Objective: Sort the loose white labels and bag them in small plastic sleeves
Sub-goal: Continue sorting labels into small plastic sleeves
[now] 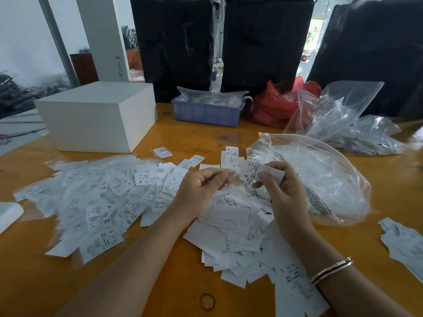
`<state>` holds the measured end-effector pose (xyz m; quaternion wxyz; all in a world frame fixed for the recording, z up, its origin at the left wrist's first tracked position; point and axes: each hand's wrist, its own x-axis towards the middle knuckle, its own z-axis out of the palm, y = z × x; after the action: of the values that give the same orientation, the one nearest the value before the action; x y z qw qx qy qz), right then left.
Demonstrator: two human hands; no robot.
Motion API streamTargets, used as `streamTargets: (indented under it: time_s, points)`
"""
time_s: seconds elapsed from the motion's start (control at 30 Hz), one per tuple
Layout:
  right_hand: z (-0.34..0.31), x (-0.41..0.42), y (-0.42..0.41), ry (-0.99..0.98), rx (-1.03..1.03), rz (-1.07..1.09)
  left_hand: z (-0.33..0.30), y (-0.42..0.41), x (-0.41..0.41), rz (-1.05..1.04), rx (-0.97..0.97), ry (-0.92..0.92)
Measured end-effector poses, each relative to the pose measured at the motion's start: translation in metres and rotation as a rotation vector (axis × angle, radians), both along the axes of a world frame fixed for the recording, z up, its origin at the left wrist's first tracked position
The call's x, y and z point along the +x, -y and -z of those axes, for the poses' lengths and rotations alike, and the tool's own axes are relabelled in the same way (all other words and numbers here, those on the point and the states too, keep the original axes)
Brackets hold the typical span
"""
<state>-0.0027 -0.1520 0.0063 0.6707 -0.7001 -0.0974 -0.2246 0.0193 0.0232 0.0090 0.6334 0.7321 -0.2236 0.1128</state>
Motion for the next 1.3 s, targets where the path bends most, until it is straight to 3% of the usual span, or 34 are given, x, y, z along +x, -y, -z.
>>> streamTargets:
  time_s: [0.23, 0.6, 0.83, 1.07, 1.3]
  points:
    - [-0.0007, 0.0, 0.0002, -0.055, 0.052, 0.002, 0.0009, 0.0, 0.0006, 0.042, -0.024, 0.001]
    - [0.0001, -0.0004, 0.0019, -0.163, 0.007, -0.172, 0.0051, -0.0014, 0.0064, -0.046, 0.041, 0.012]
    - [-0.0002, 0.0, 0.0033, -0.162, -0.014, -0.18, 0.0054, -0.0012, 0.0069, -0.06, 0.057, 0.018]
    - [0.0003, -0.0005, 0.002, -0.125, -0.05, -0.185, 0.0029, 0.0022, 0.0033, 0.072, 0.08, -0.101]
    - [-0.0023, -0.0008, 0.0032, -0.153, -0.006, -0.194, 0.0035, 0.0005, 0.0062, 0.003, 0.034, -0.053]
